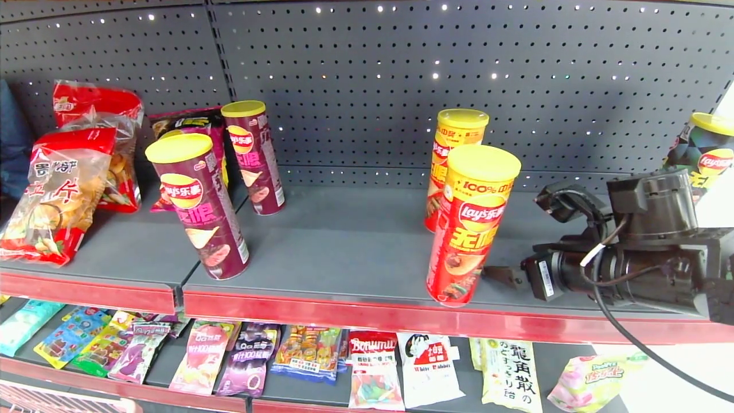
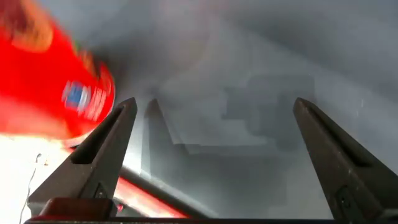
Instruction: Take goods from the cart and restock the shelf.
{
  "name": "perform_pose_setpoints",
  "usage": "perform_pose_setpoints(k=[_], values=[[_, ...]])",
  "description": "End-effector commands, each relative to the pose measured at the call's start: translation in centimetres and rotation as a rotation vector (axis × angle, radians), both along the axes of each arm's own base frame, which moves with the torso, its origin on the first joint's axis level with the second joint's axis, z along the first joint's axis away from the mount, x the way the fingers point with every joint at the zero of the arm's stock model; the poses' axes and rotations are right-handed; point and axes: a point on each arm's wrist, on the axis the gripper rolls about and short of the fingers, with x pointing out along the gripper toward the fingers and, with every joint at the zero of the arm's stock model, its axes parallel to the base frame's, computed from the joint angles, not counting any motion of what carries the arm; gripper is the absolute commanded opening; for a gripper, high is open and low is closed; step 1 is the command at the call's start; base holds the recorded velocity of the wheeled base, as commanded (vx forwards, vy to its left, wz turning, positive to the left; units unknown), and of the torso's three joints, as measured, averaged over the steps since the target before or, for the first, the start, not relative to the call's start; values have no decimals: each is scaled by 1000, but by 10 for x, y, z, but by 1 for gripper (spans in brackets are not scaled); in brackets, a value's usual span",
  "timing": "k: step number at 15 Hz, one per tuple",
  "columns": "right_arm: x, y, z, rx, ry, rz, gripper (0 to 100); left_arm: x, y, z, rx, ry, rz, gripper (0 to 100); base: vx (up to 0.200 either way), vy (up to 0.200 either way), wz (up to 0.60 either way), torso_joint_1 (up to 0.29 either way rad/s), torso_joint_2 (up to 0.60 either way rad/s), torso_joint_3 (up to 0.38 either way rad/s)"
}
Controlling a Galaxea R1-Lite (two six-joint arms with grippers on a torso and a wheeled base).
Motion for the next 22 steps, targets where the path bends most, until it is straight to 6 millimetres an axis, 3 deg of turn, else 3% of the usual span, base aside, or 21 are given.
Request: perform_pose_setpoints(k=[1,6,22], values=[[8,4,-4,-8,14,4,100,0,0,0,0,2,2,100,0,0,0,0,0,0],[16,7,-12,-14,3,-6,100,0,0,0,0,2,0,100,0,0,0,0,0,0],[4,22,-14,-37,2,38,100,0,0,0,0,2,0,100,0,0,0,0,0,0]])
